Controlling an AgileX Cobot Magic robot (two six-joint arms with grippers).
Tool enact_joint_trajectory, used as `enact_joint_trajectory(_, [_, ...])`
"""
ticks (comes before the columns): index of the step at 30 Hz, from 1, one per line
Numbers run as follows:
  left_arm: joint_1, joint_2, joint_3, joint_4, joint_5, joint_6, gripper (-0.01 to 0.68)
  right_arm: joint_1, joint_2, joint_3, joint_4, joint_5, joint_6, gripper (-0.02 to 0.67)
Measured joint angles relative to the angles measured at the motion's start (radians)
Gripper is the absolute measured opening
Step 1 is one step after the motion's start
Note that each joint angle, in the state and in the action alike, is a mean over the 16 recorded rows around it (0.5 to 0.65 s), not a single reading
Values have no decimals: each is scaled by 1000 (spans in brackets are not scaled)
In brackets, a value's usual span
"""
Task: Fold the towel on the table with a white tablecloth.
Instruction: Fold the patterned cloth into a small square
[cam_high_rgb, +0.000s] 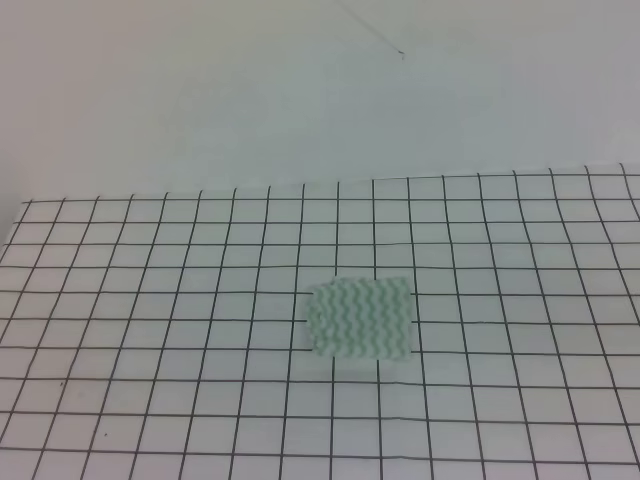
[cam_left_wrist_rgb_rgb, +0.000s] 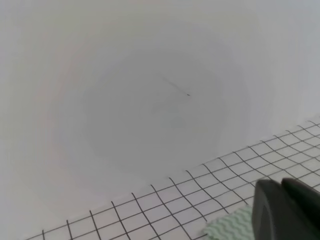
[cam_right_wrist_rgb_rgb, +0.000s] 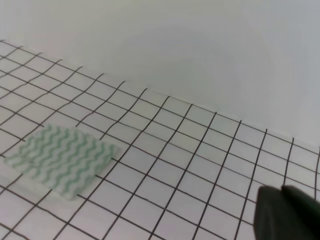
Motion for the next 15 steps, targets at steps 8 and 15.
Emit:
enact_joint_trajectory(8, [54, -23, 136, 255, -70, -246, -1, 0, 0, 0, 0, 0, 8, 11])
enact_joint_trajectory(15, [150, -103, 331, 468, -116, -515, -1, 0, 0, 0, 0, 0, 16, 11])
